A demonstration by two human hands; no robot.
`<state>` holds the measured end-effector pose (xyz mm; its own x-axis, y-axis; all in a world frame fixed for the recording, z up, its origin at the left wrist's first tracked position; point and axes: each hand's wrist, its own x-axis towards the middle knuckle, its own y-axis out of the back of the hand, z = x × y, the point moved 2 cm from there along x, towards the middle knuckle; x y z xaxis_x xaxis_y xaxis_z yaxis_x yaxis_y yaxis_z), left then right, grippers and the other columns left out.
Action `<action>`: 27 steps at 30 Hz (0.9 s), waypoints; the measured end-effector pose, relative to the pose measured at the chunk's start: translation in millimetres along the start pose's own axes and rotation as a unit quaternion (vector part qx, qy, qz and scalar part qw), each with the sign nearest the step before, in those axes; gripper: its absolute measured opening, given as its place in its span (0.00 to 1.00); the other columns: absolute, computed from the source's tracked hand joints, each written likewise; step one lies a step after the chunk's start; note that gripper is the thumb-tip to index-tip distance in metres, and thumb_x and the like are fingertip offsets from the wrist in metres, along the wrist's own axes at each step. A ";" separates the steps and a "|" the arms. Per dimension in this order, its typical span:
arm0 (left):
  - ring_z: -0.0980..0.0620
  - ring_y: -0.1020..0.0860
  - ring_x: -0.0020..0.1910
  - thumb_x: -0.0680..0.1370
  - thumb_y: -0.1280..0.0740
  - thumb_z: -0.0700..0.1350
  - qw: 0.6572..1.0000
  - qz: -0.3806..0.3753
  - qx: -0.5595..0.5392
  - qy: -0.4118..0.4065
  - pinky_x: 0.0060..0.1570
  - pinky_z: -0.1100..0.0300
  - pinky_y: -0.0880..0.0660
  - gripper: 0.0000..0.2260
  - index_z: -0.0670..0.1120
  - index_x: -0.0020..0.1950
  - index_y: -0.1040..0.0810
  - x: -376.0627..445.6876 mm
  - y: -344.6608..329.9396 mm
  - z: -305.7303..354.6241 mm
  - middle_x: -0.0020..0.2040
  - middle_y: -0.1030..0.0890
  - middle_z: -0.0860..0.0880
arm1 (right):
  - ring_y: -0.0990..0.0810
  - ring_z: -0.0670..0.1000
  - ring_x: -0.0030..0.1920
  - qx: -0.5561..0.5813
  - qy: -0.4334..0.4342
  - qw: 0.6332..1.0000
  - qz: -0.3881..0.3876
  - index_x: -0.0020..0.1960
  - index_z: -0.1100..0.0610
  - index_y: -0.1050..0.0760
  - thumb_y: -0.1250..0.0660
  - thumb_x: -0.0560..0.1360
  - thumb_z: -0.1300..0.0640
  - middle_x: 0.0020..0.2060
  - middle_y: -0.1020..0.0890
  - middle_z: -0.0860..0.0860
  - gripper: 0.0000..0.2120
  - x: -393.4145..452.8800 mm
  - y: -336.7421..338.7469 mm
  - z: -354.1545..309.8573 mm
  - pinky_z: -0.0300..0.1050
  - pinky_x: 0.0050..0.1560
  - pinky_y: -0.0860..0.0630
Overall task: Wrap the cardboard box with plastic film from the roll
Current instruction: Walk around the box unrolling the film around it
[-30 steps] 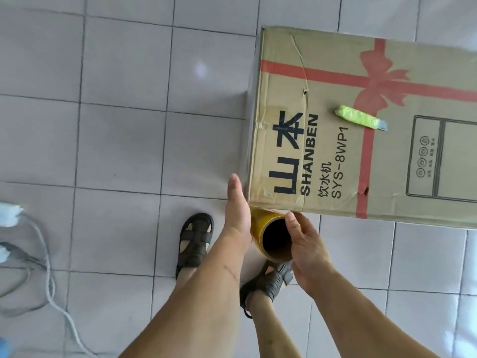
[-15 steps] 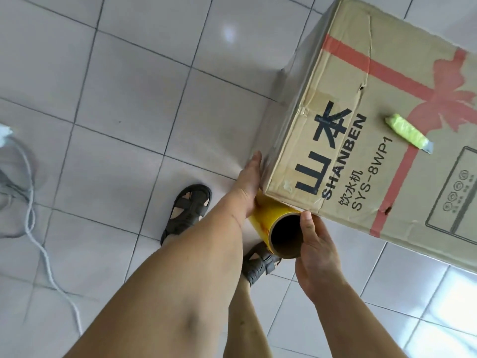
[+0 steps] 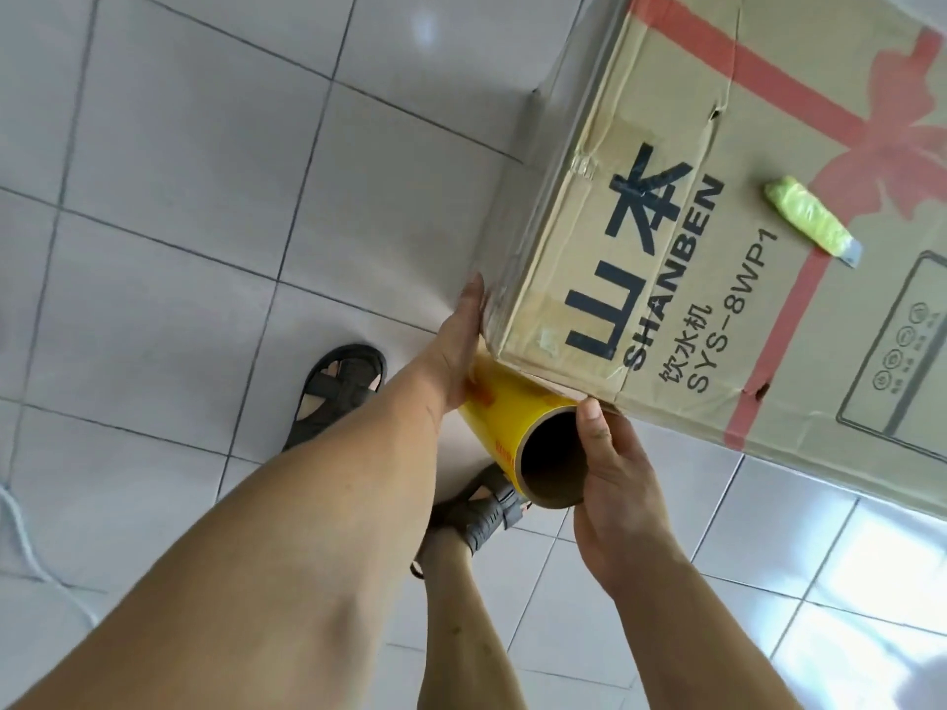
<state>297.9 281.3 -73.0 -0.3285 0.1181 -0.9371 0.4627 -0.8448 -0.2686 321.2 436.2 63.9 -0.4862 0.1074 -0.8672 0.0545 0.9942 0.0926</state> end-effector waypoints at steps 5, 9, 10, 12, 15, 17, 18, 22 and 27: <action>0.42 0.17 0.71 0.72 0.47 0.84 0.996 0.032 -0.061 -0.051 0.77 0.40 0.24 0.47 0.54 0.78 0.21 -77.0 -33.1 -21.9 0.72 0.15 0.45 | 0.19 0.56 0.61 0.006 -0.022 1.000 0.005 0.59 0.51 0.18 0.28 0.68 0.39 0.56 0.16 0.53 0.24 0.7 1.5 -2.6 0.57 0.61 0.21; 0.49 0.22 0.75 0.60 0.47 0.91 0.992 0.006 0.103 -0.066 0.79 0.47 0.29 0.55 0.60 0.78 0.23 -127.8 -46.4 -29.1 0.74 0.18 0.50 | 0.18 0.54 0.59 0.001 -0.030 0.999 -0.018 0.58 0.47 0.18 0.24 0.64 0.41 0.55 0.15 0.52 0.24 -3.9 9.8 -1.6 0.54 0.60 0.20; 0.48 0.24 0.77 0.57 0.45 0.93 0.990 -0.005 0.134 -0.047 0.81 0.45 0.31 0.61 0.59 0.81 0.27 -131.5 -46.6 -28.6 0.76 0.20 0.50 | 0.18 0.53 0.60 -0.005 -0.029 0.999 -0.030 0.58 0.45 0.18 0.23 0.64 0.42 0.55 0.15 0.50 0.23 -5.3 10.7 -1.1 0.52 0.61 0.21; 0.47 0.25 0.78 0.64 0.44 0.89 0.985 -0.036 0.169 -0.020 0.81 0.46 0.31 0.55 0.56 0.82 0.29 -136.9 -56.1 -17.8 0.77 0.21 0.49 | 0.18 0.53 0.59 -0.007 -0.026 0.999 -0.043 0.55 0.41 0.18 0.23 0.66 0.45 0.54 0.15 0.49 0.18 -8.5 13.2 -2.8 0.50 0.61 0.22; 0.47 0.23 0.75 0.70 0.43 0.80 0.976 -0.038 0.215 0.004 0.77 0.48 0.30 0.43 0.54 0.76 0.24 -136.5 -70.2 -3.3 0.73 0.19 0.48 | 0.18 0.55 0.59 -0.010 -0.017 0.998 -0.056 0.60 0.43 0.20 0.24 0.72 0.47 0.56 0.16 0.52 0.16 -7.5 15.0 -4.4 0.55 0.61 0.21; 0.46 0.22 0.73 0.70 0.42 0.79 0.972 -0.027 0.231 0.028 0.76 0.46 0.29 0.43 0.53 0.75 0.22 -135.1 -75.1 -2.1 0.70 0.17 0.48 | 0.18 0.55 0.59 0.000 -0.012 0.998 -0.066 0.63 0.46 0.21 0.28 0.75 0.45 0.57 0.16 0.52 0.18 -5.8 20.5 -3.2 0.57 0.63 0.22; 0.46 0.21 0.71 0.73 0.42 0.79 0.970 -0.017 0.239 0.035 0.74 0.47 0.28 0.41 0.53 0.74 0.21 -134.6 -76.6 -2.7 0.68 0.16 0.48 | 0.18 0.54 0.60 0.014 -0.016 0.997 -0.067 0.65 0.47 0.22 0.29 0.76 0.44 0.57 0.16 0.52 0.19 -6.1 23.6 -2.3 0.56 0.64 0.22; 0.46 0.17 0.67 0.73 0.43 0.82 0.971 0.013 0.226 0.080 0.70 0.45 0.22 0.42 0.53 0.72 0.19 -135.6 -79.8 -17.2 0.62 0.11 0.47 | 0.20 0.52 0.62 0.061 -0.068 0.995 -0.051 0.69 0.49 0.25 0.33 0.75 0.37 0.60 0.17 0.51 0.27 -11.8 36.9 8.5 0.53 0.67 0.26; 0.44 0.17 0.71 0.62 0.42 0.85 0.967 -0.010 0.234 0.098 0.76 0.36 0.25 0.50 0.54 0.72 0.17 -135.3 -94.8 -35.8 0.66 0.12 0.47 | 0.20 0.50 0.57 -0.014 -0.048 0.999 -0.014 0.68 0.47 0.25 0.31 0.75 0.38 0.57 0.18 0.49 0.25 -9.3 57.2 1.6 0.44 0.53 0.22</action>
<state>327.9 364.1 71.3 -0.1500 0.1940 -0.9695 0.0202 -0.9798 -0.1992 330.2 492.0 76.5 -0.4021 0.0794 -0.9122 0.0165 0.9967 0.0795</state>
